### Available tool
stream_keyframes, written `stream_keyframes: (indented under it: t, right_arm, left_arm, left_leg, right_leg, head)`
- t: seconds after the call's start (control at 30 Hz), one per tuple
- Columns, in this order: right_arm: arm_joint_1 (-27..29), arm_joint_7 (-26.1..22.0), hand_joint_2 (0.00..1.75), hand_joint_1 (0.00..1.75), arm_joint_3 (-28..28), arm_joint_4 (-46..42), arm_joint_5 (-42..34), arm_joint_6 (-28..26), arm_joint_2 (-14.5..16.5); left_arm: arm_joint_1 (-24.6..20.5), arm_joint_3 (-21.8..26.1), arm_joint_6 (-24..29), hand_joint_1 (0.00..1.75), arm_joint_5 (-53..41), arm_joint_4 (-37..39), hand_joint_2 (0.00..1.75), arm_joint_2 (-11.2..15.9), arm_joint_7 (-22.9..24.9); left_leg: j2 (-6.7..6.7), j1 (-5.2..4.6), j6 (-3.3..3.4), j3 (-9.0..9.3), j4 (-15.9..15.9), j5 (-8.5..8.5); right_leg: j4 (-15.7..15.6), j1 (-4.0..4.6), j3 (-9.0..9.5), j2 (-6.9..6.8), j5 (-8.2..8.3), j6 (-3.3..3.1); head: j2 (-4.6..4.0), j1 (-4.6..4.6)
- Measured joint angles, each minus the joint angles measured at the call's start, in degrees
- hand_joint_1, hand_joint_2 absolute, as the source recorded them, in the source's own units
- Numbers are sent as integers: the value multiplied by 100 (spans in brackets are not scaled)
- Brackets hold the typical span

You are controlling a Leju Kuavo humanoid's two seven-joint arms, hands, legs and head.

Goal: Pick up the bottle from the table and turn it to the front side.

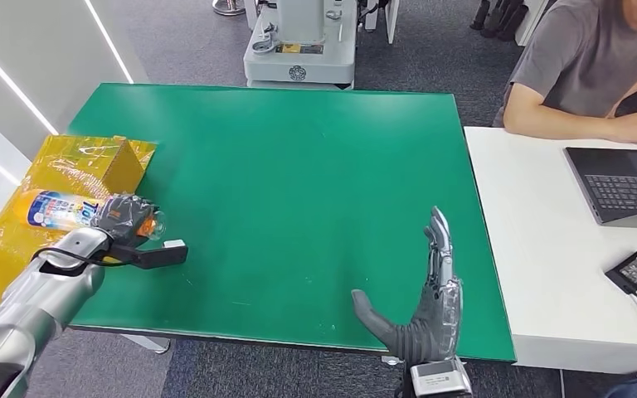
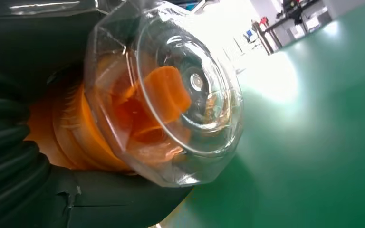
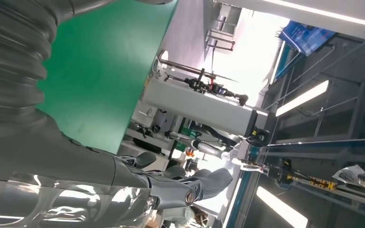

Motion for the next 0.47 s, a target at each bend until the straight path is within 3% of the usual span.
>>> stream_keyframes:
  t: [0.17, 0.47]
  right_arm:
    - [-46, 2, 175, 0, 15, 70, -61, -10, 0]
    - [-214, 34, 175, 0, 140, 163, -84, -60, 0]
  left_arm:
    - [214, -10, 204, 175, -39, 164, 175, -10, 117]
    - [331, -65, 1189, 175, -523, 288, 175, -86, 35]
  left_leg:
    - [-1, 0, 0, -2, 0, 0]
    - [-3, -1, 0, -1, 1, 0]
  right_leg:
    - [0, 0, 0, -1, 0, 0]
    - [0, 0, 0, -2, 0, 0]
  head:
    - [0, 0]
    - [0, 0]
